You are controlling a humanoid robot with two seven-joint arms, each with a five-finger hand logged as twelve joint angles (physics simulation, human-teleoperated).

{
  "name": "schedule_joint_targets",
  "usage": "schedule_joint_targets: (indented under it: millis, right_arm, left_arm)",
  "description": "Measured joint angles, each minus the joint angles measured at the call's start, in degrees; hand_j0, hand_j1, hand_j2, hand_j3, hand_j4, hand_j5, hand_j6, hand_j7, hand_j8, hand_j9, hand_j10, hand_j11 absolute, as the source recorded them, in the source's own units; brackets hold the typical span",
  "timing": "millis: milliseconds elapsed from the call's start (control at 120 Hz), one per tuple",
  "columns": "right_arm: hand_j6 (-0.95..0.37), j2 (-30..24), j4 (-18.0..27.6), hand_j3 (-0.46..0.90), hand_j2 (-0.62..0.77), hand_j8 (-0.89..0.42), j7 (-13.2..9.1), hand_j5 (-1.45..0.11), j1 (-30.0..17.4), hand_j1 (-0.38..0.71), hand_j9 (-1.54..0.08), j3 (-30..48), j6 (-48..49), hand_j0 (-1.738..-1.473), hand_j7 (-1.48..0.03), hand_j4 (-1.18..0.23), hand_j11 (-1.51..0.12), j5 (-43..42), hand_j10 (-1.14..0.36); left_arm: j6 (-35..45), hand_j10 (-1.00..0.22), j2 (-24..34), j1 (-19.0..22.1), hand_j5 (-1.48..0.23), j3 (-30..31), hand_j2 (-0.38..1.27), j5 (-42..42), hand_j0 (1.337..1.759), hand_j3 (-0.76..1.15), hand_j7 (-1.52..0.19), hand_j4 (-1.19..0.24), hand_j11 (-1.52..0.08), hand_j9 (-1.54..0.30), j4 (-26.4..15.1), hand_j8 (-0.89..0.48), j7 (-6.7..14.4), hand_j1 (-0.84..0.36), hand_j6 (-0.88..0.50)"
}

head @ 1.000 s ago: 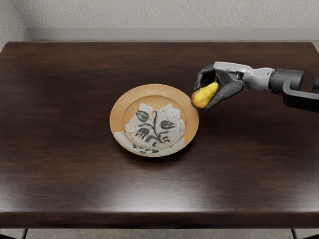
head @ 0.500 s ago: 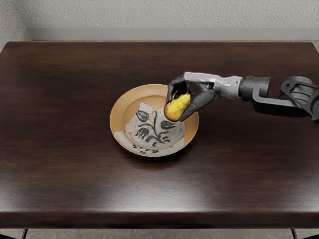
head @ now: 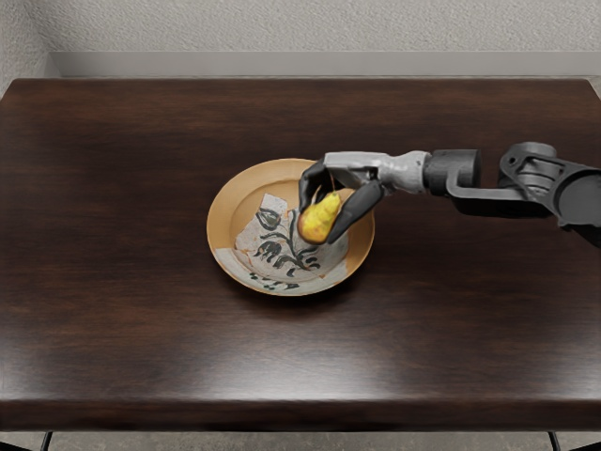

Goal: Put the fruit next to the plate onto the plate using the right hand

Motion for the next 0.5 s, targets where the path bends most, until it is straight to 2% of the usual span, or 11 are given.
schedule_joint_targets:
  millis: [125,208,283,392,500]
  right_arm:
    - [-0.52,2.02,0.03,0.00,0.30,-0.33,-10.28,-1.02,3.70,0.24,-1.02,-0.04,0.02,-1.658,-0.95,-0.70,-1.02,-0.55,-0.47]
    - [-0.51,4.33,-0.02,0.00,0.32,-0.32,-14.82,-1.02,5.50,0.26,-1.02,-0.07,-0.05,-1.658,-0.95,-0.70,-1.02,-1.12,-0.46]
    - [-0.51,5.67,-0.11,0.00,0.32,-0.33,-16.78,-0.99,6.40,0.25,-0.99,-0.01,-0.10,-1.658,-0.93,-0.68,-0.99,-1.38,-0.47]
    - [-0.31,6.83,-0.17,0.00,0.19,-0.20,-17.95,-0.60,6.80,0.02,-0.60,0.55,-0.25,-1.658,-0.56,-0.41,-0.60,0.08,-0.29]
    - [-0.18,6.60,-0.15,0.00,0.11,-0.12,-18.28,-0.35,7.00,-0.13,-0.35,0.68,-0.20,-1.658,-0.33,-0.24,-0.35,0.75,-0.17]
  left_arm:
    - [0.00,-0.02,0.00,0.00,-0.02,0.00,0.00,0.01,1.658,0.00,-0.02,-0.02,-0.02,-0.02,0.01,-0.02,0.00,0.33,-0.02]
    - [0.00,-0.02,0.00,-0.05,-0.02,0.00,0.00,0.01,1.658,0.00,-0.02,-0.02,-0.02,-0.02,0.00,-0.02,0.00,0.33,-0.02]
    - [0.00,-0.02,0.00,0.00,-0.02,0.00,0.00,0.01,1.658,0.00,-0.02,-0.02,-0.02,-0.02,-0.01,-0.02,0.00,0.33,-0.02]
    - [0.00,-0.02,0.00,0.00,-0.02,-0.01,0.00,0.04,1.658,0.00,-0.02,-0.02,-0.02,-0.02,0.00,-0.02,0.00,0.33,-0.02]
    - [0.00,-0.02,0.00,-0.01,-0.02,-0.01,0.00,0.03,1.658,0.00,-0.02,-0.02,-0.02,-0.02,0.00,-0.02,0.00,0.33,-0.02]
